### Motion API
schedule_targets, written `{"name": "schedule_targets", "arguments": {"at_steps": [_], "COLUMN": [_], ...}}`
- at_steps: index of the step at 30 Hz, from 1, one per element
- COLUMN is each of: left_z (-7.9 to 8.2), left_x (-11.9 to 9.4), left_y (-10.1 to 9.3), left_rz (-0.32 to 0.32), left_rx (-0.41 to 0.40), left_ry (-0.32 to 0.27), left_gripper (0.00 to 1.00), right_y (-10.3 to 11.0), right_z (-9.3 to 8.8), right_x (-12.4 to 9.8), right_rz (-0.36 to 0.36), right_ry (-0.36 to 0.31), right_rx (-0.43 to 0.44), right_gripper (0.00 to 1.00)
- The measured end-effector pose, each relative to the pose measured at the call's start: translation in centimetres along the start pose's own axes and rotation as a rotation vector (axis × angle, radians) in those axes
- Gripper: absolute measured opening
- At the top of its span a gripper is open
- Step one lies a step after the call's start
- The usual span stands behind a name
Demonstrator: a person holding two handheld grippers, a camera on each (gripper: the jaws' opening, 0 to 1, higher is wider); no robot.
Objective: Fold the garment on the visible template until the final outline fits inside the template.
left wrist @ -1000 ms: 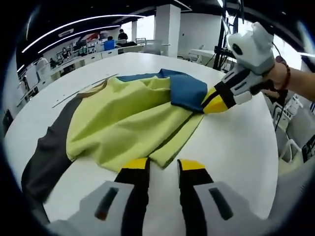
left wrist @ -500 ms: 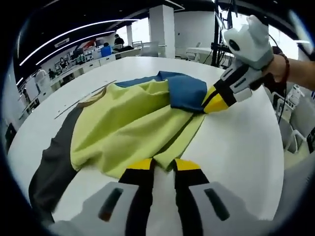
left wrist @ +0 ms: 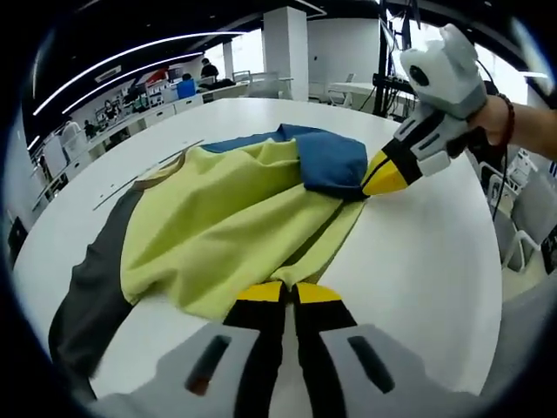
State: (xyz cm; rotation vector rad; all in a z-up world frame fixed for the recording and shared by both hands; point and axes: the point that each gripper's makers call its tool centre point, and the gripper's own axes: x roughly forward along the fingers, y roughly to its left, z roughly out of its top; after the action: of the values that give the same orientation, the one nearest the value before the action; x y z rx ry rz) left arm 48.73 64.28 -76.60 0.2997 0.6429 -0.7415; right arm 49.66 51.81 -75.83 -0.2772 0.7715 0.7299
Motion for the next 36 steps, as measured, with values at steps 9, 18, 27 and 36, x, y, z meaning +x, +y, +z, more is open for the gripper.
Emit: {"name": "schedule_targets", "arguments": {"at_steps": [9,18,27,36], "left_z": [0.0,-0.5,-1.0,-2.3], "left_x": [-1.7,-3.3,-5.4,-7.8], "left_y": [-1.2,-2.1,-2.1,-1.5], "left_rz": [-0.047,-0.059,-0.051,-0.019], "left_rx": [-0.013,-0.025,-0.047,-0.093], "left_ry": [-0.015,-0.013,-0.020,-0.024], "left_gripper": [0.00,0.00,0.00,0.00], "right_y": [-1.8,-5.4,-8.6,-12.1], "right_z": [2.3,3.9,3.9,1.6], "right_x": [-3.2,-5.5,-7.3,-9.2], "right_rz": [-0.035,-0.124,-0.220,-0.320], "right_ry": [-0.063,-0.097,-0.106,-0.115], "right_rx": [0.045,0.094,0.125,0.265], "right_gripper": [0.00,0.00,0.00,0.00]}}
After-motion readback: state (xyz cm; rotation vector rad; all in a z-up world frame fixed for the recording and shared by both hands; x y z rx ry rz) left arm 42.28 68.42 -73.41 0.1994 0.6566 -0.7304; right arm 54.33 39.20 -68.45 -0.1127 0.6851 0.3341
